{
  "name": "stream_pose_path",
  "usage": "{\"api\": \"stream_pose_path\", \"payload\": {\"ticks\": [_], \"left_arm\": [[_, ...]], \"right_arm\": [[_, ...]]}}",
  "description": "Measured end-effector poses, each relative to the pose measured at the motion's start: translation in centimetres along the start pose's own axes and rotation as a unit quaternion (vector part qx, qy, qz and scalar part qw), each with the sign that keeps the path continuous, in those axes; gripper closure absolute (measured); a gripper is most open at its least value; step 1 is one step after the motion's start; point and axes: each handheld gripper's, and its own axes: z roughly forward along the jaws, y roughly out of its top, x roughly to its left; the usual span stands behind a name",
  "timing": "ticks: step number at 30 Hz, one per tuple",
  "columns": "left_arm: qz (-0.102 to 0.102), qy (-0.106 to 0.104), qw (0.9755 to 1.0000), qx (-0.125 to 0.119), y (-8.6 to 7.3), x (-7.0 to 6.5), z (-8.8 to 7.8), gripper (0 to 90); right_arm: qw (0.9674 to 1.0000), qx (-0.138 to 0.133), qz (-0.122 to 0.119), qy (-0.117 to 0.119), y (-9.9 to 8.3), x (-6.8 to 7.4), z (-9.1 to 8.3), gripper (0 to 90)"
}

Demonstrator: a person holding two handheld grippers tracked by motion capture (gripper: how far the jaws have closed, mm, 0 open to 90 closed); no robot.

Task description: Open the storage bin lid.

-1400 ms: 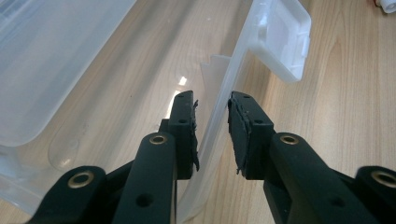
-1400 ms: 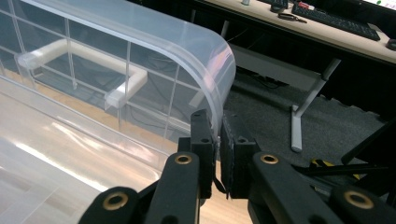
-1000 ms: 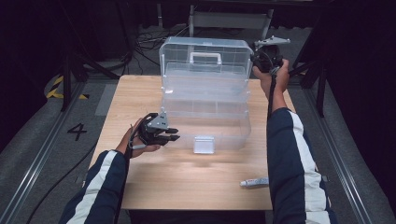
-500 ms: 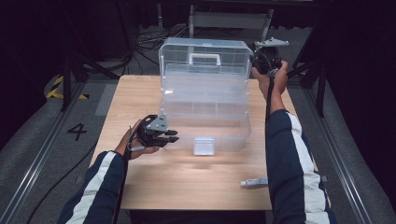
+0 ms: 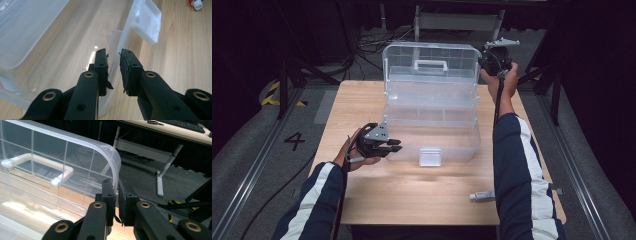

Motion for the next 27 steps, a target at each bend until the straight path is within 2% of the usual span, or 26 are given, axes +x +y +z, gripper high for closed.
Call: {"api": "stream_pose_path", "payload": {"ticks": [5, 7, 17, 21, 27], "left_arm": [[0.003, 0.003, 1.0, 0.003, 0.1, -0.1, 0.0, 76.5], [0.005, 0.005, 1.0, -0.002, 0.0, -0.1, 0.0, 76.5], [0.0, 0.001, 1.0, -0.01, -0.2, -0.1, -0.1, 76.6], [0.0, -0.001, 0.9999, -0.011, -0.2, 0.0, -0.1, 76.7], [-0.003, -0.002, 0.9999, -0.015, -0.3, 0.0, 0.0, 76.7]], "right_arm": [[1.0, 0.0, -0.006, -0.003, 0.0, -0.1, 0.4, 84.0], [1.0, 0.0, -0.007, -0.004, 0.0, -0.1, 0.4, 83.9], [0.9999, 0.005, -0.006, 0.009, 0.0, -0.6, 0.8, 83.6], [0.9998, 0.01, -0.015, 0.001, 0.2, -0.3, 1.2, 83.4], [0.9999, 0.01, -0.009, 0.003, 0.2, -0.5, 1.5, 83.5]]}}
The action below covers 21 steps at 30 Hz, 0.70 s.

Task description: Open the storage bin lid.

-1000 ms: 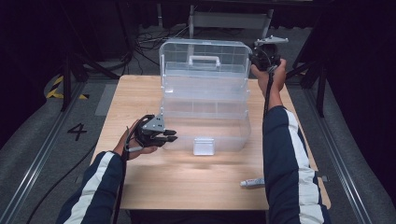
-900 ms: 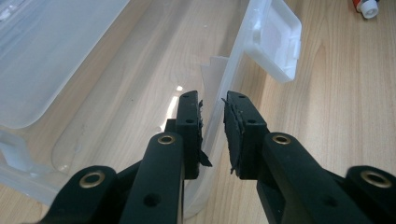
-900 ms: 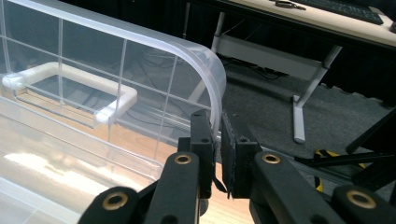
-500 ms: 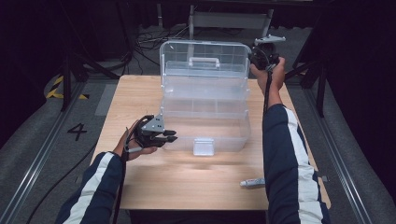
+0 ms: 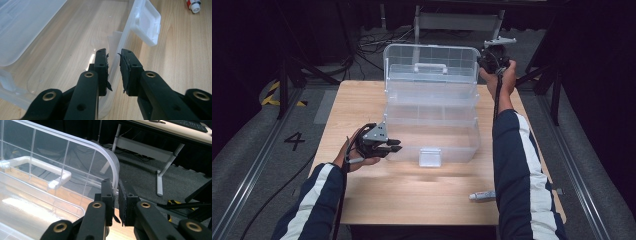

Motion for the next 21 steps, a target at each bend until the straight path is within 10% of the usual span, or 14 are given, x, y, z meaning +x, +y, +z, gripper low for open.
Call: {"api": "stream_pose_path", "payload": {"ticks": [21], "left_arm": [[0.001, 0.004, 1.0, -0.001, 0.0, -0.1, 0.0, 76.4]], "right_arm": [[0.9999, 0.004, 0.007, 0.007, -0.1, -0.5, 1.7, 83.6]]}}
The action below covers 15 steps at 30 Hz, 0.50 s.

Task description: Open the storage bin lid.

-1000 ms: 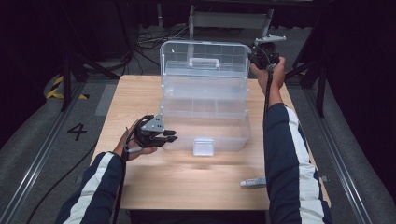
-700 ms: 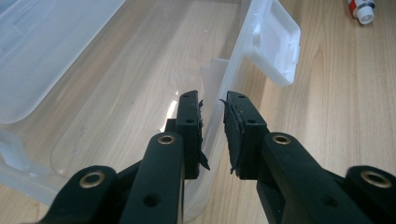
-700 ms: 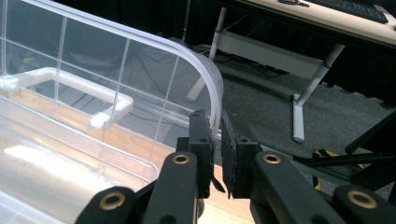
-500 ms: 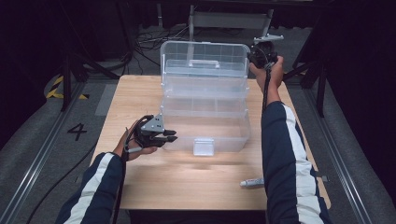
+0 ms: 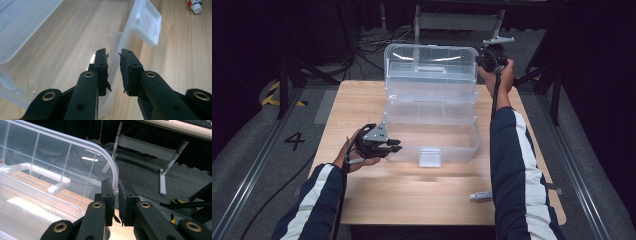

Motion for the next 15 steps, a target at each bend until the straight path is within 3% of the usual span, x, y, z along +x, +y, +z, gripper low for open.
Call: {"api": "stream_pose_path", "payload": {"ticks": [15], "left_arm": [[-0.004, -0.003, 1.0, -0.004, -0.1, 0.07, -0.01, 76.2]], "right_arm": [[1.0, 0.001, -0.006, 0.002, -0.18, -0.23, 0.29, 83.9]]}}
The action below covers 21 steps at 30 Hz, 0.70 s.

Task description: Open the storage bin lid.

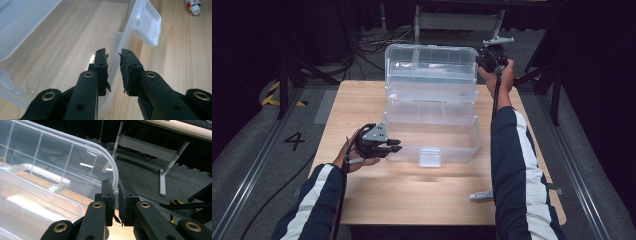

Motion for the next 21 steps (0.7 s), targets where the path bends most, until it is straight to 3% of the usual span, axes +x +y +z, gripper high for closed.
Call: {"api": "stream_pose_path", "payload": {"ticks": [21], "left_arm": [[0.002, 0.0, 1.0, 0.002, 0.01, -0.03, -0.03, 75.4]], "right_arm": [[0.9999, 0.01, 0.007, -0.002, -0.39, -0.33, 0.56, 84.0]]}}
